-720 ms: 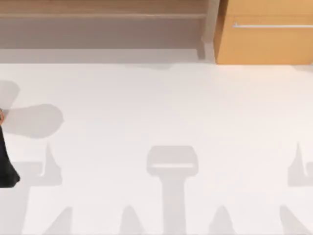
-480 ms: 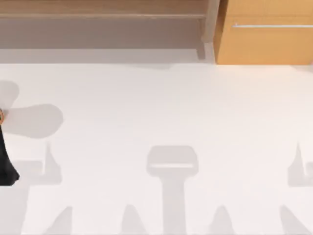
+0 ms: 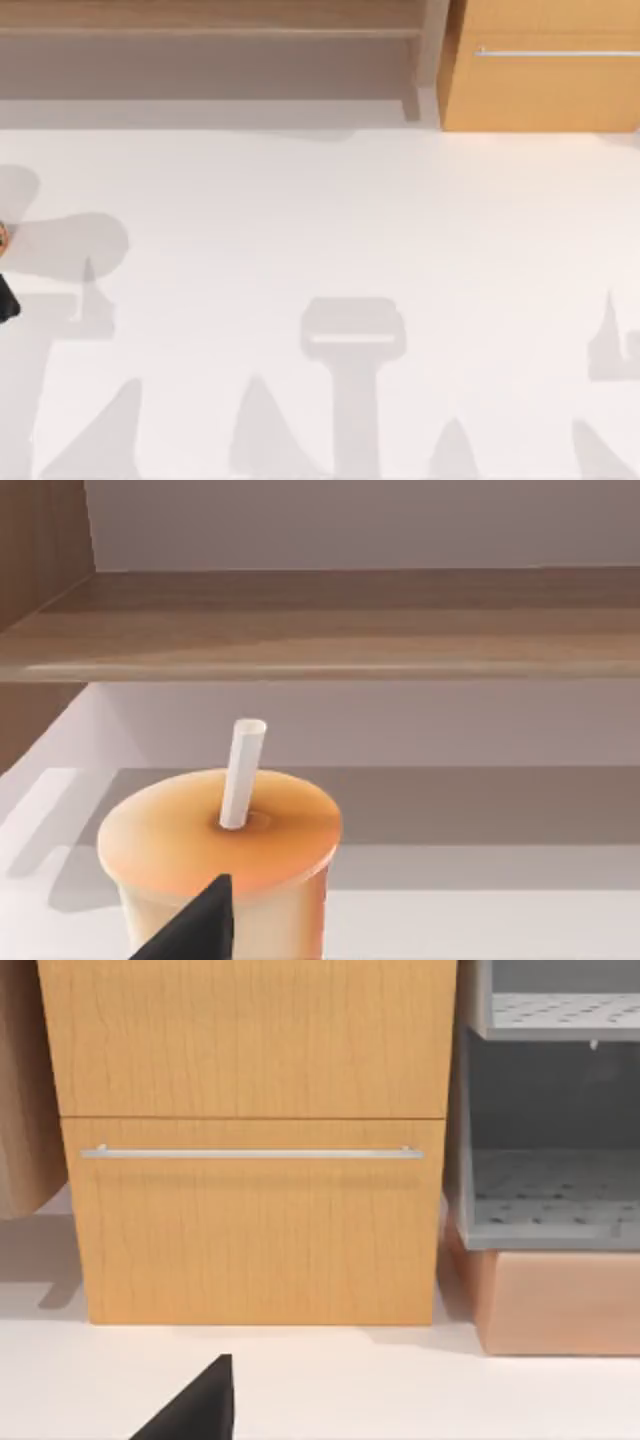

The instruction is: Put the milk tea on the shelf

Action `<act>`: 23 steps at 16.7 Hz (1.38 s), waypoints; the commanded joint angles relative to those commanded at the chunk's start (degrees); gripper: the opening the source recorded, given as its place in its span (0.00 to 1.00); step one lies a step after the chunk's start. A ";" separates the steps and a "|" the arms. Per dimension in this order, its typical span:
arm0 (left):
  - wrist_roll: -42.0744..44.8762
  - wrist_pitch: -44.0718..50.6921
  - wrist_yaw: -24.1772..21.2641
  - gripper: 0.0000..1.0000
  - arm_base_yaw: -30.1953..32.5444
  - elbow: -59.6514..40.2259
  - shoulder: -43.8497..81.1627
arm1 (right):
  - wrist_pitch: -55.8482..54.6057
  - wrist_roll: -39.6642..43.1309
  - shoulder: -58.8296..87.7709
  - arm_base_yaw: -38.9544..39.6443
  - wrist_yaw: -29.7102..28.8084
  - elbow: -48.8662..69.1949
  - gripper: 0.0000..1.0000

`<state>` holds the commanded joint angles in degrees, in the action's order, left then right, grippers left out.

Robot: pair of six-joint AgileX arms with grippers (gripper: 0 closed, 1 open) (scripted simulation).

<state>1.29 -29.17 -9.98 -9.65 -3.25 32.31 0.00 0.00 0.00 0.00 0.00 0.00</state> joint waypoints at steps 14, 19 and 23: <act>2.12 -55.27 -18.90 1.00 -16.92 -5.02 67.12 | 0.00 0.00 0.00 0.00 0.00 0.00 1.00; 2.26 -57.69 -19.79 1.00 -17.72 -5.30 70.06 | 0.00 0.00 0.00 0.00 0.00 0.00 1.00; 2.19 -57.36 -19.23 1.00 -17.08 -5.98 70.50 | 0.00 0.00 0.00 0.00 0.00 0.00 1.00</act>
<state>3.48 -86.52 -29.21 -26.72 -9.24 102.81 0.00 0.00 0.00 0.00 0.00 0.00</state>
